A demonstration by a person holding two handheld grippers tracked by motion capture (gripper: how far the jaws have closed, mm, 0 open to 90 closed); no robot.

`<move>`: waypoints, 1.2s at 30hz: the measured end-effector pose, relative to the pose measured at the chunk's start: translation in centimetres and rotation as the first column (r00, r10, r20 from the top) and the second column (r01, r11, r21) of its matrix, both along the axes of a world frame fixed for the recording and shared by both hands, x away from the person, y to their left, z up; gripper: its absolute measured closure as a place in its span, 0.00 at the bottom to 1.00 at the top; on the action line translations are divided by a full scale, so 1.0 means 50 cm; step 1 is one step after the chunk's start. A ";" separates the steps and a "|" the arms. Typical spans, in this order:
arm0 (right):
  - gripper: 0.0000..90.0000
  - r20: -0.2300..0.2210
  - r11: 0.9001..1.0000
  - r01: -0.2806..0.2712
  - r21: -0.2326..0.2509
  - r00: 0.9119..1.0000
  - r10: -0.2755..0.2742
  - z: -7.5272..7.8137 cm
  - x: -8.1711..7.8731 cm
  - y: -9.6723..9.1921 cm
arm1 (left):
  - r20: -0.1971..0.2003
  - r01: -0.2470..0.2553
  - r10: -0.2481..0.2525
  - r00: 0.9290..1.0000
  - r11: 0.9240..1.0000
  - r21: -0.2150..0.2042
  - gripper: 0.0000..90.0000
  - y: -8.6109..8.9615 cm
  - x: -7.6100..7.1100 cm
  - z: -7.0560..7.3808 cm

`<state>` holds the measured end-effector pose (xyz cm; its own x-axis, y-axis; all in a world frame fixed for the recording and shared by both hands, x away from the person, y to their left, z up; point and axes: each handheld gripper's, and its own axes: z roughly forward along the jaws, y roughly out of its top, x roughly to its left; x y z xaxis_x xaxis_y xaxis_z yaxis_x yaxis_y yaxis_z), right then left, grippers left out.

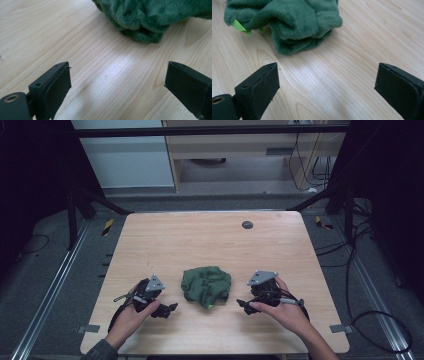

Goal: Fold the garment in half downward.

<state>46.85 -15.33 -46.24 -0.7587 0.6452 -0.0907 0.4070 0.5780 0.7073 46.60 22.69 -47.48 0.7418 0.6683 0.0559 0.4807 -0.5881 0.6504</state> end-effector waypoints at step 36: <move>0.08 -0.043 0.964 0.265 -0.039 0.963 -0.266 -0.043 0.096 -0.167 | 0.039 -0.139 0.137 0.990 0.989 0.054 0.07 0.129 0.075 -0.019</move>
